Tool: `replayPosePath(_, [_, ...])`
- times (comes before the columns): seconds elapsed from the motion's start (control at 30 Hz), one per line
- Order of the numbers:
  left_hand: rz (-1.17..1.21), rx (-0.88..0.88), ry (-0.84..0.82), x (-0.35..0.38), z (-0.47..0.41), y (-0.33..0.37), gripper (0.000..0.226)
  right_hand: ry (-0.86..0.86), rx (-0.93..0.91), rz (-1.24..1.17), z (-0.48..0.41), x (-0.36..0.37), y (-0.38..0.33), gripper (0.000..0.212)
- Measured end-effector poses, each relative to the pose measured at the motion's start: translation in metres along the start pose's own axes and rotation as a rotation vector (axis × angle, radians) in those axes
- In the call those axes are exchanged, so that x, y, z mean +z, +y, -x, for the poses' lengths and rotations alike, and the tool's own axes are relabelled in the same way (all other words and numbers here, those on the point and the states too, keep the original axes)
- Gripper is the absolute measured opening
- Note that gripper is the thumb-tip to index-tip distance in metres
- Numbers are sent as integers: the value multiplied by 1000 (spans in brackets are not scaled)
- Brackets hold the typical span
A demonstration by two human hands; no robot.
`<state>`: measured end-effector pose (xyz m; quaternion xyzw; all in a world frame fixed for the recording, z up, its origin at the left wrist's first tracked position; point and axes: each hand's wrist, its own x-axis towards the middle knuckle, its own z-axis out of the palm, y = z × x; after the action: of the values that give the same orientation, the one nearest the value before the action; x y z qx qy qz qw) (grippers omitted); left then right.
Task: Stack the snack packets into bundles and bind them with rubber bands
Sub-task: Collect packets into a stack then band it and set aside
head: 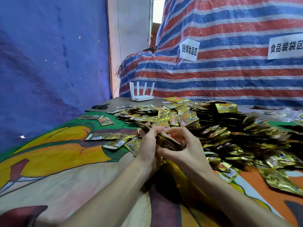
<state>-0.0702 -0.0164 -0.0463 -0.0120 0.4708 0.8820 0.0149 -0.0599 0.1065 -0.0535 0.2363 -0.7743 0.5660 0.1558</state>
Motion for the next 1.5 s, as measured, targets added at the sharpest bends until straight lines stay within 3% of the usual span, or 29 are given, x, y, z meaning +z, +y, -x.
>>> replayPosePath(0.2, [-66,48,47,1,3,1,36,32,-28,17,-1,-1,-2,48])
replayPosePath(0.3, [-111,143,78,2,2,1,37,78,24,-61,-1,-4,-2,57])
replayPosePath(0.47, [-180,124,14,-1,8,1,39,-161,188,-163,-6,-13,-7,67])
replayPosePath(0.53, [-311,205,14,-2,10,-1,41,-242,228,-218,-8,-17,-10,66])
replayPosePath(0.7, [-406,259,-57,3,16,-4,61,-301,229,-145,-10,-30,-12,67])
replayPosePath(0.8, [-395,327,-99,7,15,-9,76,-281,210,-17,-14,-42,-19,67])
replayPosePath(0.9, [-403,392,-17,4,14,-8,92,-208,154,104,-30,-55,-27,54])
replayPosePath(1.13, [-546,514,104,0,14,-8,34,118,-46,613,-104,-82,-36,43])
replayPosePath(1.27, [-703,608,110,-2,11,-15,14,141,-64,850,-131,-78,-13,32])
replayPosePath(1.4, [-723,657,231,-8,4,-14,24,90,-1,1154,-132,-68,10,21])
replayPosePath(1.5, [-702,682,334,-8,4,-12,25,50,38,1209,-126,-62,11,25])
